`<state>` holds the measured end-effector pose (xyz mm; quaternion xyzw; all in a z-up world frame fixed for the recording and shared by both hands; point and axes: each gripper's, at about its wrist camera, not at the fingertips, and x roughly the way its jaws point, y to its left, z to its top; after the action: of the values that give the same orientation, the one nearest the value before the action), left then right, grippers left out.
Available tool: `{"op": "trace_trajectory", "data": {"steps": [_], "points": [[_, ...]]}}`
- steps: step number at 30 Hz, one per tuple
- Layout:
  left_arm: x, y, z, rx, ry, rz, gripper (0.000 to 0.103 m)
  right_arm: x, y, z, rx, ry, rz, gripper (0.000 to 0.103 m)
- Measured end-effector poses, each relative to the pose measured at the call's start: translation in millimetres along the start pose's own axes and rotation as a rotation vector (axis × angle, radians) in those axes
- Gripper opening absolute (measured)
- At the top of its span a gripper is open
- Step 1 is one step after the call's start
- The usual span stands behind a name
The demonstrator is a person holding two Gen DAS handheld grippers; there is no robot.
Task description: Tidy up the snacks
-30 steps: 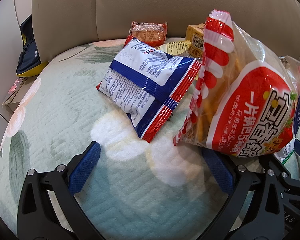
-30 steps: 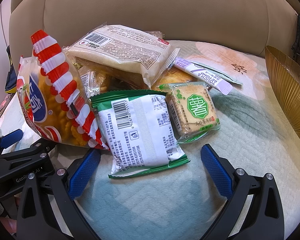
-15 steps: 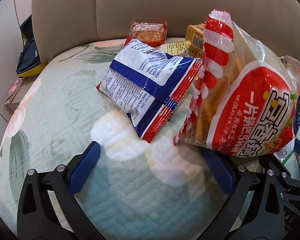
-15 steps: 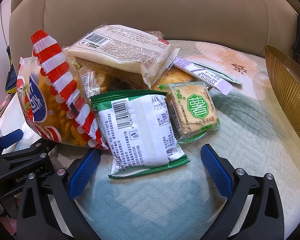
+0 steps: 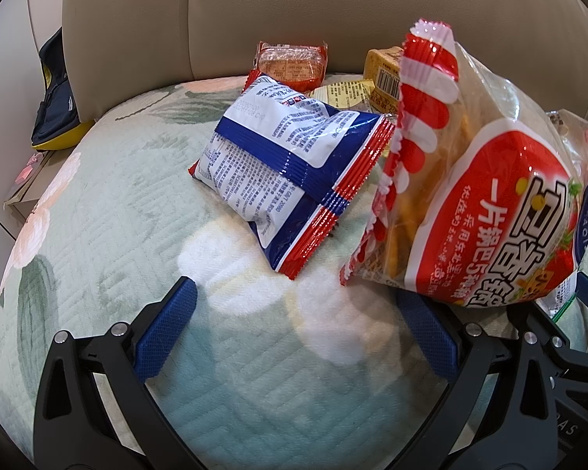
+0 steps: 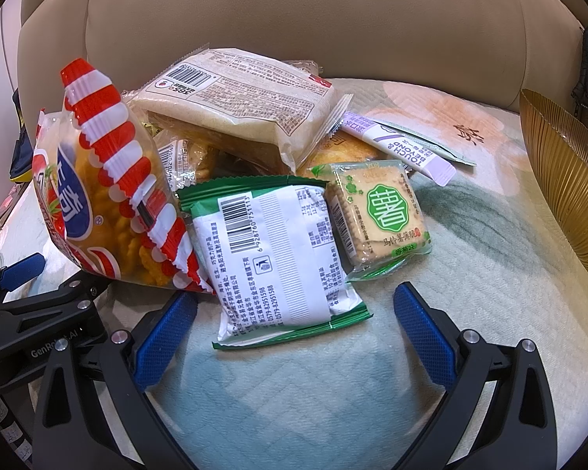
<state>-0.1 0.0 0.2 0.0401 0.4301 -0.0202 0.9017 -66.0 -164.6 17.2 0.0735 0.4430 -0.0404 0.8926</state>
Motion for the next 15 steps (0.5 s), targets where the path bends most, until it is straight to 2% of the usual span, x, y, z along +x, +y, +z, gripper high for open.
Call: {"op": "trace_trajectory", "data": {"steps": [15], "points": [[-0.1,0.1,0.2,0.0,0.0,0.0,0.1,-0.1,-0.1,-0.1,0.0,-0.002,0.0,0.098]]}}
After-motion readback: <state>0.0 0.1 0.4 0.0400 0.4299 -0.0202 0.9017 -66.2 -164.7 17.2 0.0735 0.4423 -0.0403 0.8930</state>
